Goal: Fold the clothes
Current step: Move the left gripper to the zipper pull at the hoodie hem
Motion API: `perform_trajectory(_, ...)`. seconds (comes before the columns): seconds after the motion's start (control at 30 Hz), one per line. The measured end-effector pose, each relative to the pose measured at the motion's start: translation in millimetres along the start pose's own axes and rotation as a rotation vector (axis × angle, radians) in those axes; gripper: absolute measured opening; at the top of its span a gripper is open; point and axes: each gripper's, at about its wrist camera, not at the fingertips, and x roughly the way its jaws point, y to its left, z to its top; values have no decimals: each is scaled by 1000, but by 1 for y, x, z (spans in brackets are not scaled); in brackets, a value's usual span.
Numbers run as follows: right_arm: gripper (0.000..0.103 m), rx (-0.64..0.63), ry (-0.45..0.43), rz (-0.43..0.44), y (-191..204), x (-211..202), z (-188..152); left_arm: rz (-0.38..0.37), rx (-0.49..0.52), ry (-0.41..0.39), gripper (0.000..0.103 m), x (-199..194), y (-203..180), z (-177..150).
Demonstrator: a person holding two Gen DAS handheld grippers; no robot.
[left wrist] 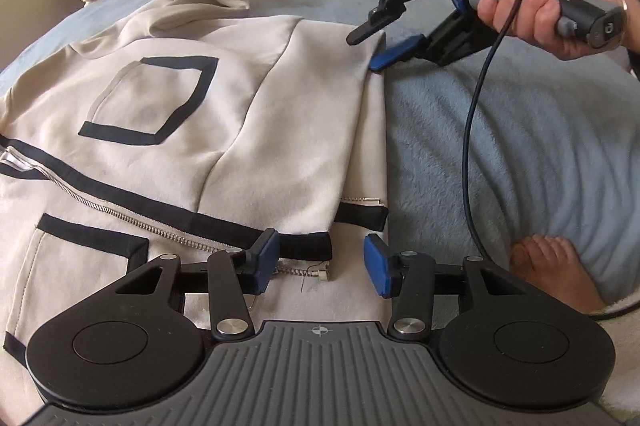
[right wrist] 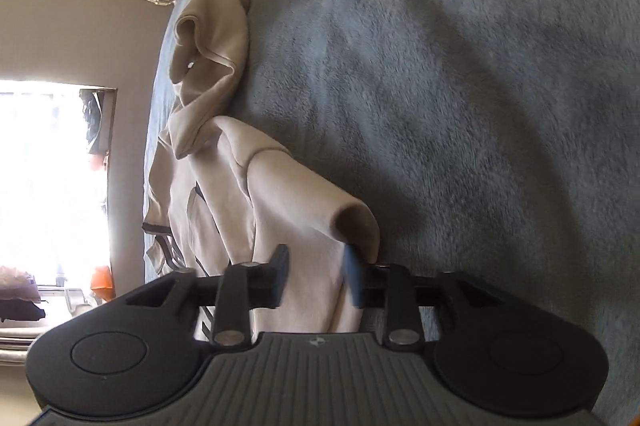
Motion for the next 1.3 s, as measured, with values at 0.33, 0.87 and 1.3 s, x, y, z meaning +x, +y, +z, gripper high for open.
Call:
perform_trajectory(0.33, 36, -7, -22, -8, 4, 5, 3, 38, -28, -20, 45, -6, 6, -1)
perform_trajectory(0.87, 36, -2, -26, -2, 4, 5, 2, 94, 42, -15, 50, -8, 0, -3)
perform_trajectory(1.3, 36, -18, -42, 8, 3, 6, -1, 124, 202, -35, 27, -3, -19, -3)
